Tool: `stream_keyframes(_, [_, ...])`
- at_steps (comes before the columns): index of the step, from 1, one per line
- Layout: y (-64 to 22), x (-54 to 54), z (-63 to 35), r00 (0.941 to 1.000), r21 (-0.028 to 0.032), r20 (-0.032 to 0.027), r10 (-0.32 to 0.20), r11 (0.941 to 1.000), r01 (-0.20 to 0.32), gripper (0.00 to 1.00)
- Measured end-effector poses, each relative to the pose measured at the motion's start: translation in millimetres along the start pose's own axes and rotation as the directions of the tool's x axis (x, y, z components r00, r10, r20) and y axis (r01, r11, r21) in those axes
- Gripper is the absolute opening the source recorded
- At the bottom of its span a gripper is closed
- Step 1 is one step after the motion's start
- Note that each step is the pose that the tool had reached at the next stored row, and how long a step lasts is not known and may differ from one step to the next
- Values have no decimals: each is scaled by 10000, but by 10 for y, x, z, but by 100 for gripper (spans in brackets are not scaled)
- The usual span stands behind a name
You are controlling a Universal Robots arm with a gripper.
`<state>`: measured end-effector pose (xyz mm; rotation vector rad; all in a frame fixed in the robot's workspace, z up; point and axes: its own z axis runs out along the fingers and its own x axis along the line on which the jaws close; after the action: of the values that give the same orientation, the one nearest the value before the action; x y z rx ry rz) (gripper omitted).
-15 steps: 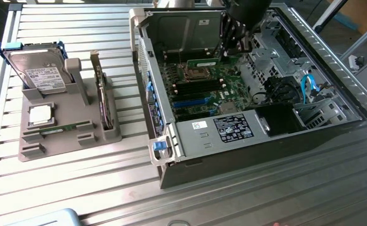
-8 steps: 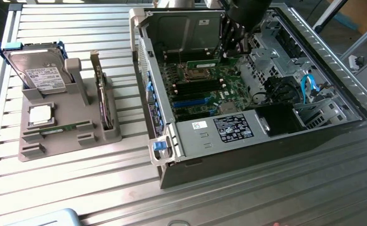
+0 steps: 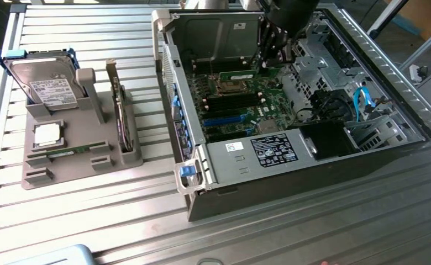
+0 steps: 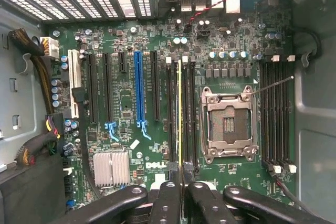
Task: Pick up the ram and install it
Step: 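Insert the ram into the slot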
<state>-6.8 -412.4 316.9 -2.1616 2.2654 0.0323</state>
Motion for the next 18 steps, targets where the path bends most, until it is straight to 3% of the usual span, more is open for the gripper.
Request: stream_keyframes(18, [0, 5, 210, 10000, 6, 0, 0, 10000, 0, 12])
